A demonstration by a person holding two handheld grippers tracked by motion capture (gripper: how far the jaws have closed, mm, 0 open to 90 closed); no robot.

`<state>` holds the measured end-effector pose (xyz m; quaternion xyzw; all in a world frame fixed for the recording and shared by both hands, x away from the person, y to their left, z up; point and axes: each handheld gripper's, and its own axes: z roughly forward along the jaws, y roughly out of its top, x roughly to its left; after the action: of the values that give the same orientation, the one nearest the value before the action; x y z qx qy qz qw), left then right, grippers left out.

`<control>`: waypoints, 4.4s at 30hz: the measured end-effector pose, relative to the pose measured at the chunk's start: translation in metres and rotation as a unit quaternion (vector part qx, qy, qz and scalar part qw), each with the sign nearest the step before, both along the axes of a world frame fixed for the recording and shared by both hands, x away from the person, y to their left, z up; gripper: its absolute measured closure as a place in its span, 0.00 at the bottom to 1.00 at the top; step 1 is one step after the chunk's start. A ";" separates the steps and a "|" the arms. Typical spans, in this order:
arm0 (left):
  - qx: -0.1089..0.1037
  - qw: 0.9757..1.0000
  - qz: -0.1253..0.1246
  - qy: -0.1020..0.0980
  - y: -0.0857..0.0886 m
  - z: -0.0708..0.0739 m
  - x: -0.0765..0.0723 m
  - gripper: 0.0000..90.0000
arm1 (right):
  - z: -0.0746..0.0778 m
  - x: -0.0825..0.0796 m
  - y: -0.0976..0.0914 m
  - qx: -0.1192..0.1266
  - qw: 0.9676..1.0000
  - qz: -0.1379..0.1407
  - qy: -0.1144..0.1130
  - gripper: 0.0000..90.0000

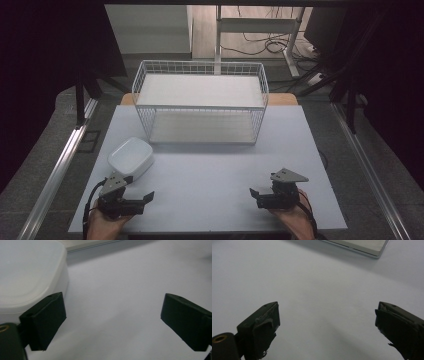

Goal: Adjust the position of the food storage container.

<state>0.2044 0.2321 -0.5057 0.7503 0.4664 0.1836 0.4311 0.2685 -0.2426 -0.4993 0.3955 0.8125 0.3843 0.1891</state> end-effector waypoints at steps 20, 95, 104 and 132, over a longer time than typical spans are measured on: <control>-0.026 0.992 0.126 -0.011 0.084 0.011 0.005 0.74 | 0.001 0.004 -0.003 0.007 1.000 0.000 -0.008 0.20; -0.011 0.997 -0.023 0.066 -0.028 -0.016 0.059 1.00 | 0.002 0.091 0.089 -0.043 0.991 0.123 0.008 0.94; 0.020 0.996 -0.019 0.084 -0.051 -0.023 0.077 1.00 | -0.003 0.131 0.151 -0.050 0.983 0.176 0.020 0.98; -0.002 0.991 -0.098 0.092 -0.098 -0.015 0.081 1.00 | 0.005 0.030 0.076 -0.016 0.989 0.132 0.068 0.96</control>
<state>0.2854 0.1343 -0.5209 0.8051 0.4289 0.0693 0.4039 0.2990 -0.1661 -0.4945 0.3067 0.8745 0.3655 0.0876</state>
